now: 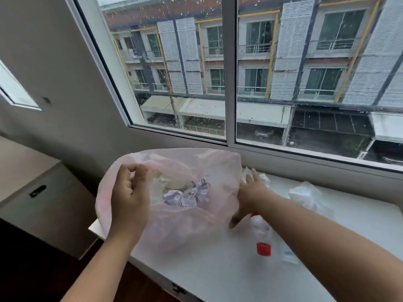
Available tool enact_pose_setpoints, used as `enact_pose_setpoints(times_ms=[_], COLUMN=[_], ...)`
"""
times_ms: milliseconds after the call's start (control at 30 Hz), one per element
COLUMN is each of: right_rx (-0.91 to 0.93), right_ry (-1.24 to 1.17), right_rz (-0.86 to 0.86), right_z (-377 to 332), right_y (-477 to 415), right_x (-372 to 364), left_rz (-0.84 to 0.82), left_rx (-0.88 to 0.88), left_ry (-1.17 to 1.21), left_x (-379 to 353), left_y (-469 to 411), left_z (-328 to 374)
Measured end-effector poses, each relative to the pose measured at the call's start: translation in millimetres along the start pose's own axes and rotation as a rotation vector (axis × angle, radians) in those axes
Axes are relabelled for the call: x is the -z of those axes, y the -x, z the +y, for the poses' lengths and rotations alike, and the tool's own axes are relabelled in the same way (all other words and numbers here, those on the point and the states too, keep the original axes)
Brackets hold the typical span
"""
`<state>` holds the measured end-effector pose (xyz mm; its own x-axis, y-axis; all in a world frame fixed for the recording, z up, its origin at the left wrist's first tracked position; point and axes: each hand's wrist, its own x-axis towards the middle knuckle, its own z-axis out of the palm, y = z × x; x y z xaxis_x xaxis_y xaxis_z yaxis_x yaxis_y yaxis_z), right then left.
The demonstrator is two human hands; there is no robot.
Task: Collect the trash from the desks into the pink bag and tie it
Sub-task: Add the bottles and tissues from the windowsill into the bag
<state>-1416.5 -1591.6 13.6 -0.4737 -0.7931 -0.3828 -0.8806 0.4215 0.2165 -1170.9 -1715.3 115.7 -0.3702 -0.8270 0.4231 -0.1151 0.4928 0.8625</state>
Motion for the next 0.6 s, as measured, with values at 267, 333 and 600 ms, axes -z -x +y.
enact_pose_setpoints(times_ms=[267, 333, 600], right_rx=[-0.077, -0.167, -0.163], right_ry=[-0.320, -0.409, -1.158], right_rz=[0.098, 0.051, 0.777], right_z=[-1.7, 3.9, 41.2], right_y=[-5.9, -4.1, 32.8], right_x=[4.7, 19.1, 74.6], left_rz=[0.036, 0.025, 0.023], left_rx=[0.070, 0.070, 0.087], left_ry=[0.063, 0.057, 0.057], left_x=[5.2, 1.8, -15.4], left_y=[-11.3, -11.7, -32.3], left_z=[-7.6, -3.3, 14.5])
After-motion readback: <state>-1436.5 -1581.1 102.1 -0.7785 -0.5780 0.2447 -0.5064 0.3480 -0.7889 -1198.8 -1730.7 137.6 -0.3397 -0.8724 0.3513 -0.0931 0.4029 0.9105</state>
